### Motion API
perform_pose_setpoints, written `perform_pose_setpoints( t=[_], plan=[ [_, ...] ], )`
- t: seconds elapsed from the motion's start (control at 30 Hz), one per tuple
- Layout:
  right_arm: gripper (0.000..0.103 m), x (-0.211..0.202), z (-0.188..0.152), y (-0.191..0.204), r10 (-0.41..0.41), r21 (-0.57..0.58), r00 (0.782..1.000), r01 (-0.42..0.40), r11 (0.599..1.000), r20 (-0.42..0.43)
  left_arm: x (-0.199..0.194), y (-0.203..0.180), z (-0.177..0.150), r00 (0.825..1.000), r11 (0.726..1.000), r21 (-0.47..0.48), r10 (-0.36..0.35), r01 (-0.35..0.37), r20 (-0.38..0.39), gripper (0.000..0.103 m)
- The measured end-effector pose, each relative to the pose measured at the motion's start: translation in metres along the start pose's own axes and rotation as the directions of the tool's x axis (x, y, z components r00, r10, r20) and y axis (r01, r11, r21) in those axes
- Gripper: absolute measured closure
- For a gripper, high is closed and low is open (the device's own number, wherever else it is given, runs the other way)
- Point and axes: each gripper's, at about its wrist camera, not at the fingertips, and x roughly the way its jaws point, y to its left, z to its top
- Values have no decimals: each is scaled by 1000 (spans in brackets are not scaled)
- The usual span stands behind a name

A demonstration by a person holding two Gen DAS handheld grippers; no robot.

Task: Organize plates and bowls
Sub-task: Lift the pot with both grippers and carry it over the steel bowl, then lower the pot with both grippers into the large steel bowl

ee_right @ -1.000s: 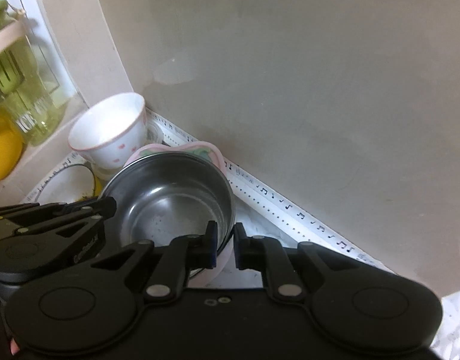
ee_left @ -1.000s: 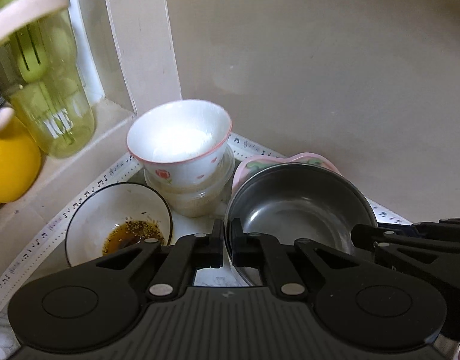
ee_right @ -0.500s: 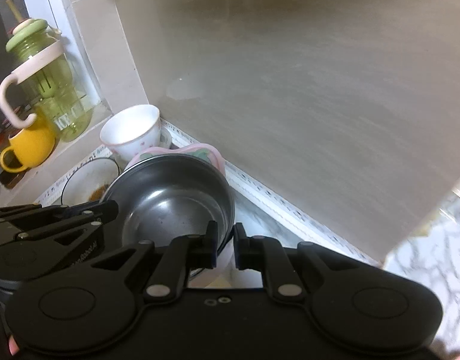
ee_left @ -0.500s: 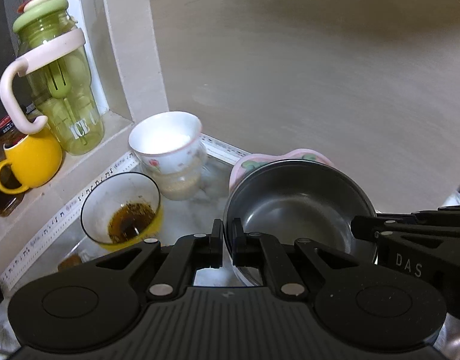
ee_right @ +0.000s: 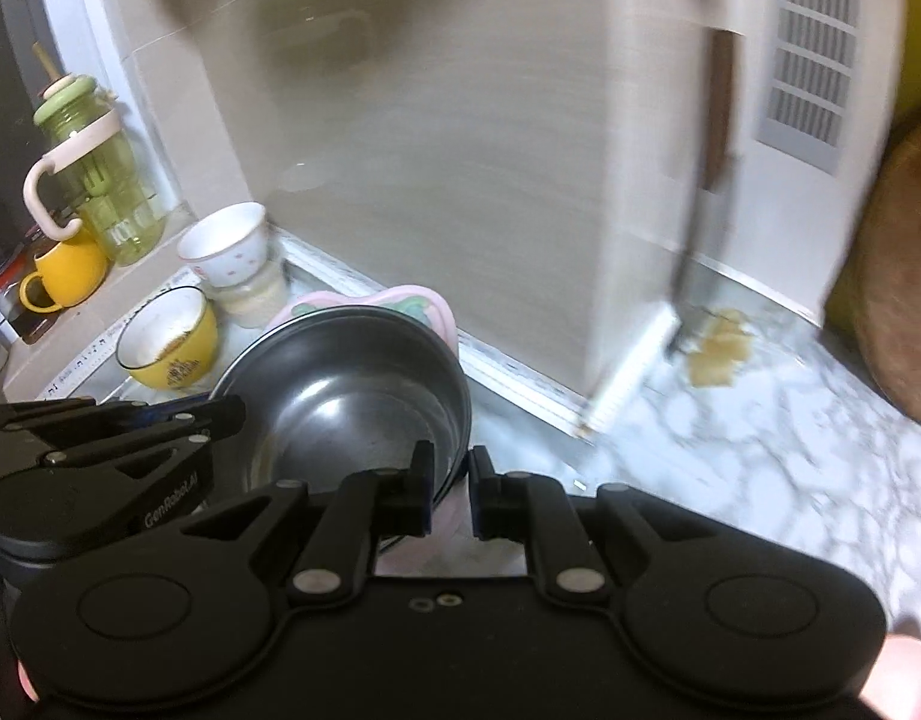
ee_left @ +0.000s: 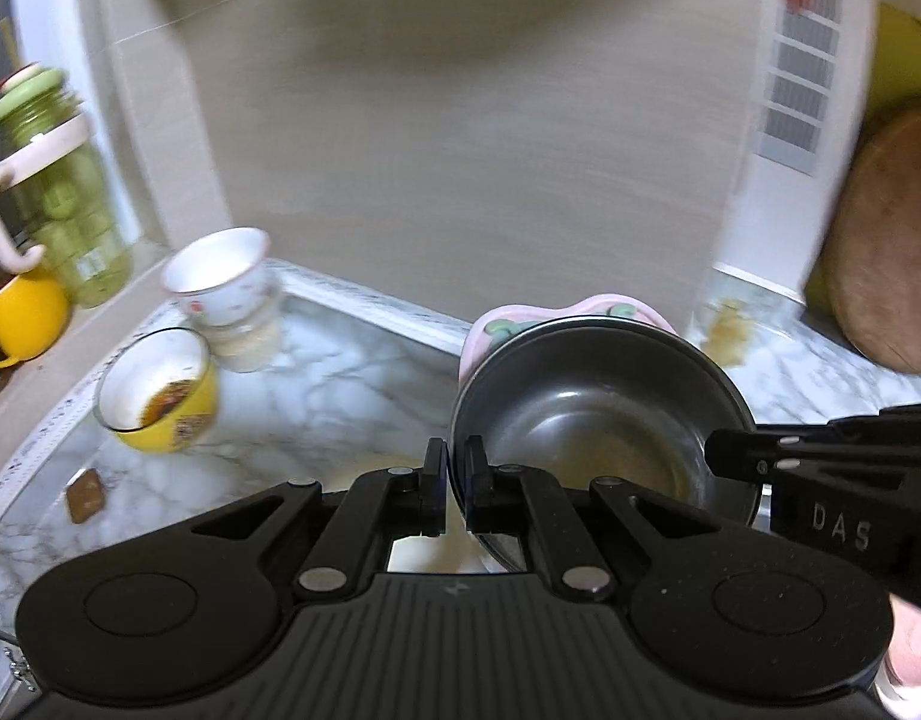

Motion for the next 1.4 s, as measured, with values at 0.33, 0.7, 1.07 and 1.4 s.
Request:
perform_pose_setpoints(
  t=[0.33,0.7,1.07,1.4],
  plan=[
    [91,-26,-40,-74,-63,114,998,66,991,-29,2,-78,-27,997,994,88,-67,70,-30,99],
    [92,-25,-77,-111,-94,160,993,104,982,-74,17,-113,-57,990,986,119,-106,117,-96,99],
    [92,-9,-90,-122,-104,157,988,121,980,-112,37,-125,-70,987,985,135,-93,111,-129,99],
    [91,2,-94,-126,-99,149,986,119,982,-136,50,-128,-75,985,985,138,-86,107,-148,99]
  ],
)
